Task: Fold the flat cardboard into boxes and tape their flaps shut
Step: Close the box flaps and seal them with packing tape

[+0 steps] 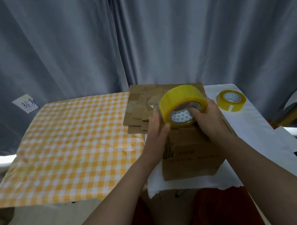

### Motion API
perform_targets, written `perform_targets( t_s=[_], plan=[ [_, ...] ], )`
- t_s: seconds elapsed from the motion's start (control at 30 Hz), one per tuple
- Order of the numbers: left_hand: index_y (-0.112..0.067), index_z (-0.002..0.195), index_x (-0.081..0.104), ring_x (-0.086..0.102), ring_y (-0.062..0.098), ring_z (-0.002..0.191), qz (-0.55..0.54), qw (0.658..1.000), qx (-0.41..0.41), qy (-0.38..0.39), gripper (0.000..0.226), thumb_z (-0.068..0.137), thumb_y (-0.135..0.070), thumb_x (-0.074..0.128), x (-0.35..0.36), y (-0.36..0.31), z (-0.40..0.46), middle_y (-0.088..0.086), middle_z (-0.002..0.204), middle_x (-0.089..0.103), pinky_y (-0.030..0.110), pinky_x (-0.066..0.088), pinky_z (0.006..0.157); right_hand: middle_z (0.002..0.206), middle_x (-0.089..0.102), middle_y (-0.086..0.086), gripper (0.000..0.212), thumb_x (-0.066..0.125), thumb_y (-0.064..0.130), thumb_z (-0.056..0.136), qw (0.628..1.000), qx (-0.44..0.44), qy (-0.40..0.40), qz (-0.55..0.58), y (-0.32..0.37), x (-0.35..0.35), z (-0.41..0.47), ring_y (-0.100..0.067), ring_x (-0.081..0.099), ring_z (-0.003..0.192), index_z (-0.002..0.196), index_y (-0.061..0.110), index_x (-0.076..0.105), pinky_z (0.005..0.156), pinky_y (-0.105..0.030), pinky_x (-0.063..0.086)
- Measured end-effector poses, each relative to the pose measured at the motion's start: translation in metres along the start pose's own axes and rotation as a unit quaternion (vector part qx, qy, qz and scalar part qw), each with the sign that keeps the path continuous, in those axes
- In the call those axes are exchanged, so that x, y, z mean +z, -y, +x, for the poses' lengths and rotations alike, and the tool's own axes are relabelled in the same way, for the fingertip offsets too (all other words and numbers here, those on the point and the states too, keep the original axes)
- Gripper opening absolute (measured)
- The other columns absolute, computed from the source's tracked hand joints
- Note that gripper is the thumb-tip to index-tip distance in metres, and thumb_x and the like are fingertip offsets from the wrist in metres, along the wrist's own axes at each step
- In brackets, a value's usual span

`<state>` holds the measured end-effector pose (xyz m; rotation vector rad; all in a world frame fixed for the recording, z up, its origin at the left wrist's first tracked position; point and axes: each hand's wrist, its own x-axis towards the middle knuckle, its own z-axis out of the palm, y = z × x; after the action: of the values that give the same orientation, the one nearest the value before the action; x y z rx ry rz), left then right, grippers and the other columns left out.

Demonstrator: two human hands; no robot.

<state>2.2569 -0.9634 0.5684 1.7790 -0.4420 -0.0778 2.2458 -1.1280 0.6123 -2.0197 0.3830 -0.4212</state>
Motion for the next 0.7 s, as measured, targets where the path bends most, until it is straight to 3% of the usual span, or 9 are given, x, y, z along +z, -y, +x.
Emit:
perform_targets(
  t_s=[0.07,0.1,0.13,0.2,0.23,0.33,0.43,0.53,0.7],
  plan=[
    [-0.022,0.154,0.006,-0.002,0.020,0.149,0.170,0.983,0.028,0.062,0.097,0.082,-0.072,0.047,-0.003,0.006,0.000,-0.003,0.162,0.006,0.050,0.012,0.119,0.093,0.055,0.001,0.022,0.063,0.023,0.087,1.000,-0.001,0.000,-0.003,-0.002,0.000,0.000,-0.017,0.054,0.090,0.104,0.011,0.054,0.077,-0.029,0.046],
    [-0.022,0.154,-0.001,-0.010,0.019,0.148,0.274,0.959,0.017,0.075,0.112,0.071,-0.083,0.043,-0.007,0.009,0.002,-0.004,0.162,-0.003,0.053,0.008,0.119,0.085,0.051,0.008,0.019,0.063,0.023,0.088,1.000,-0.006,0.002,-0.004,-0.002,0.001,0.000,-0.010,0.052,0.081,0.101,0.012,0.055,0.070,-0.019,0.042],
    [-0.023,0.154,-0.007,-0.016,0.018,0.147,0.362,0.929,0.008,0.081,0.121,0.062,-0.091,0.035,-0.011,0.010,0.002,-0.005,0.162,-0.010,0.055,0.004,0.119,0.080,0.046,0.013,0.014,0.062,0.023,0.088,1.000,-0.011,0.003,-0.010,-0.003,0.002,0.000,-0.002,0.048,0.073,0.098,0.013,0.056,0.061,-0.009,0.036],
    [-0.025,0.153,-0.011,-0.020,0.017,0.146,0.456,0.886,0.008,0.087,0.128,0.053,-0.099,0.020,-0.018,0.009,0.004,-0.006,0.161,-0.014,0.059,0.000,0.117,0.077,0.043,0.015,0.009,0.059,0.020,0.090,1.000,-0.017,0.004,-0.018,-0.002,0.003,0.002,0.001,0.043,0.068,0.096,0.015,0.055,0.056,-0.005,0.033],
    [-0.026,0.152,-0.012,-0.019,0.017,0.146,0.476,0.875,0.011,0.091,0.129,0.051,-0.100,0.016,-0.019,0.008,0.005,-0.006,0.161,-0.014,0.061,-0.001,0.116,0.078,0.045,0.013,0.008,0.057,0.019,0.091,1.000,-0.015,0.004,-0.013,-0.001,0.003,0.002,-0.002,0.046,0.071,0.096,0.014,0.054,0.059,-0.008,0.034],
    [-0.028,0.152,-0.011,-0.017,0.018,0.147,0.503,0.860,0.007,0.090,0.127,0.051,-0.101,0.010,-0.019,0.008,0.008,-0.007,0.161,-0.012,0.063,-0.001,0.115,0.092,0.059,-0.003,0.014,0.057,0.015,0.089,1.000,-0.014,0.012,-0.001,0.002,-0.001,0.007,-0.021,0.055,0.089,0.101,0.009,0.056,0.075,-0.032,0.045],
    [-0.027,0.153,-0.008,-0.016,0.017,0.147,0.512,0.854,0.001,0.090,0.125,0.053,-0.101,0.008,-0.019,0.009,0.006,-0.008,0.161,-0.011,0.062,-0.001,0.115,0.093,0.060,-0.005,0.016,0.057,0.012,0.088,0.999,-0.024,-0.012,-0.024,0.001,-0.012,0.013,-0.024,0.057,0.091,0.104,0.011,0.054,0.072,-0.032,0.044],
    [-0.024,0.152,-0.009,-0.018,0.016,0.146,0.506,0.856,-0.009,0.103,0.127,0.052,-0.100,0.009,-0.019,0.007,0.007,-0.008,0.160,-0.014,0.059,-0.003,0.116,0.101,0.062,-0.011,0.026,0.056,0.009,0.086,0.996,-0.025,-0.063,-0.058,-0.005,-0.033,0.020,-0.027,0.057,0.095,0.113,0.010,0.053,0.080,-0.038,0.047],
    [-0.018,0.151,-0.014,-0.018,0.018,0.146,0.520,0.843,-0.048,0.128,0.137,0.046,-0.103,0.006,-0.016,-0.005,0.011,0.000,0.160,-0.017,0.055,-0.006,0.115,0.105,0.062,-0.013,0.034,0.066,0.014,0.083,0.993,0.042,-0.110,-0.006,-0.011,-0.034,0.014,-0.029,0.058,0.098,0.114,0.007,0.054,0.085,-0.044,0.050]
  ],
)
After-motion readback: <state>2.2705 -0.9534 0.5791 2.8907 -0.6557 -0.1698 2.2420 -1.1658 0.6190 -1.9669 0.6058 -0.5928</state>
